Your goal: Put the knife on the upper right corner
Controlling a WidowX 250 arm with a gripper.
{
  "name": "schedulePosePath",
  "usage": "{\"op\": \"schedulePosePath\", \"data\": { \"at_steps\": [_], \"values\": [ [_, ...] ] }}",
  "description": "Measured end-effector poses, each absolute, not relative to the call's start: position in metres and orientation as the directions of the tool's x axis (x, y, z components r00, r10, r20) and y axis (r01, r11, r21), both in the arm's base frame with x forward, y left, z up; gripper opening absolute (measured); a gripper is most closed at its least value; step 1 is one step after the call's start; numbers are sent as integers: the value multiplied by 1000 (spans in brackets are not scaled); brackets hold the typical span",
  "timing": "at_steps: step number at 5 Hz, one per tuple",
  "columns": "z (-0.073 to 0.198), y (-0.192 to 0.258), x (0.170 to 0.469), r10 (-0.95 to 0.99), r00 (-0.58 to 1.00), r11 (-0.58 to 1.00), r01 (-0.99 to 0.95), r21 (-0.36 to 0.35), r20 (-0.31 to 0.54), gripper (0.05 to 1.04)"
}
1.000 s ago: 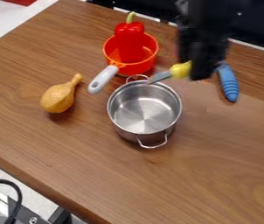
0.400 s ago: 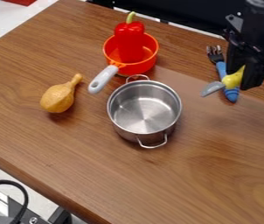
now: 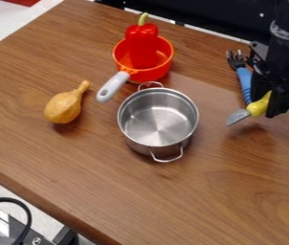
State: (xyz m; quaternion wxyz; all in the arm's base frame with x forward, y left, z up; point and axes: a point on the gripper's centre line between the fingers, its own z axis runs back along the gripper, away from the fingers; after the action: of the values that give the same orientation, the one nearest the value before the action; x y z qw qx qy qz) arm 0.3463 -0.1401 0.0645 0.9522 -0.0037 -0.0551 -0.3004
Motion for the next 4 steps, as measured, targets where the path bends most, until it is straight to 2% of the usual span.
{"op": "schedulePosePath", "data": {
  "at_steps": [1, 2, 4],
  "values": [
    [57, -139, 348, -562, 820, 826, 564, 18, 104, 402],
    [52, -138, 345, -553, 827, 831, 556, -2, 103, 449],
    [51, -133, 342, -539, 838, 839, 543, -33, 81, 977]
  ]
}}
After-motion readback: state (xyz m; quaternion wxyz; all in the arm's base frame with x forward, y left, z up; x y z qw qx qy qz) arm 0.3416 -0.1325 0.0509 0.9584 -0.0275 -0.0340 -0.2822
